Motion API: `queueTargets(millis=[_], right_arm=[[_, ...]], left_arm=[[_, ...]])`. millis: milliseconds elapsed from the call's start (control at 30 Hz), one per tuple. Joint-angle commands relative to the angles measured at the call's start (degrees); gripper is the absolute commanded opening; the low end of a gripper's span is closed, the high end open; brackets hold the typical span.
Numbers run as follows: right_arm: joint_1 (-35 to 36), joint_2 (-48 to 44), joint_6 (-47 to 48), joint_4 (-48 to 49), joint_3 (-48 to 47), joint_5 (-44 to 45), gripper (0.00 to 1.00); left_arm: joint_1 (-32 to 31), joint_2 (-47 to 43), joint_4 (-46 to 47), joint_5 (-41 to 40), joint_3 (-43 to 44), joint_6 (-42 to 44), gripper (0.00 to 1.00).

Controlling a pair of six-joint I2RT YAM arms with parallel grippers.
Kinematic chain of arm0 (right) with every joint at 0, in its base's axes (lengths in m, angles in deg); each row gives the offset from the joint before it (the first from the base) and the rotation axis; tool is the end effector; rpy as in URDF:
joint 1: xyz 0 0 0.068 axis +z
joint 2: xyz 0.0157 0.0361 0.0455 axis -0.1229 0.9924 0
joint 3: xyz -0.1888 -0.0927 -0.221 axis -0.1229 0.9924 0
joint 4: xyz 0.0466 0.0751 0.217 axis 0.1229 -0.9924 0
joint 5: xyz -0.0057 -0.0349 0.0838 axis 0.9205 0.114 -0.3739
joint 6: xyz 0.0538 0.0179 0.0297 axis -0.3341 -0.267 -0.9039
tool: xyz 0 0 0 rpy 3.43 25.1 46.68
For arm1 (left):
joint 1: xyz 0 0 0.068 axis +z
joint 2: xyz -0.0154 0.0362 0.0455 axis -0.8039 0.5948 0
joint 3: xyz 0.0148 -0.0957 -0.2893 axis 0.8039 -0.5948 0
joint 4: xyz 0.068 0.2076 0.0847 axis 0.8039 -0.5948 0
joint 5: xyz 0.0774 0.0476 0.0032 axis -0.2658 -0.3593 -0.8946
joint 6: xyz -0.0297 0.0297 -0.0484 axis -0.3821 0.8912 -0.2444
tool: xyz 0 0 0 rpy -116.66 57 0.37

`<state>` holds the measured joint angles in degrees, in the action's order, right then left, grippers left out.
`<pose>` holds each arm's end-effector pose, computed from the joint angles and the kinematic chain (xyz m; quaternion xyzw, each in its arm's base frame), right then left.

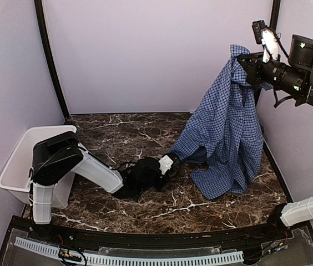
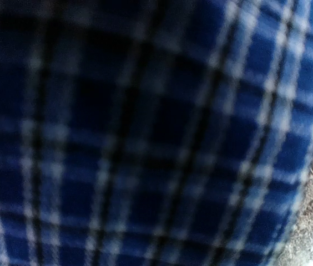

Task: Fold and stack the mixed laundry pile
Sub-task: Pick up the crumpled shirt from the center of the board, then flatten out the crumpled shirt at the center of the board.

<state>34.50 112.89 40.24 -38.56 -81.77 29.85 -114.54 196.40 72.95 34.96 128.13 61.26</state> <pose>0.1404 0.1052 0.5363 -0.1796 0.6938 0.1227 0.6865 0.2262 -0.3707 0.1659 0.3760 0.7290 -0.1027 0.5627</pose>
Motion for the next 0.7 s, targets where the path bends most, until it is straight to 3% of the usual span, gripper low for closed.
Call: queueTargets(millis=[0, 133, 333, 533, 667], right_arm=[[-0.2, -1.7, 2.2, 3.0, -2.0, 2.7, 0.0], [-0.3, -0.5, 3.3, 2.6, -5.0, 0.0, 0.0], [0.3, 7.4, 2.0, -3.8, -18.6, -17.1, 0.0], [7.7, 12.9, 2.0, -7.2, -29.9, -23.8, 0.0], [9.0, 7.9, -2.5, -4.1, -26.9, -25.1, 0.0]], left_arm=[[0.6, -11.9, -0.8, -6.4, -2.3, -0.9, 0.0], [2.4, -27.3, -10.4, -8.9, -1.6, -1.2, 0.0], [6.8, -47.9, -21.5, -11.9, 3.5, 2.0, 0.0], [6.9, -61.3, -27.2, -12.5, 7.8, 4.2, 0.0], [6.9, -67.9, -30.0, -11.5, 9.6, 5.1, 0.0]])
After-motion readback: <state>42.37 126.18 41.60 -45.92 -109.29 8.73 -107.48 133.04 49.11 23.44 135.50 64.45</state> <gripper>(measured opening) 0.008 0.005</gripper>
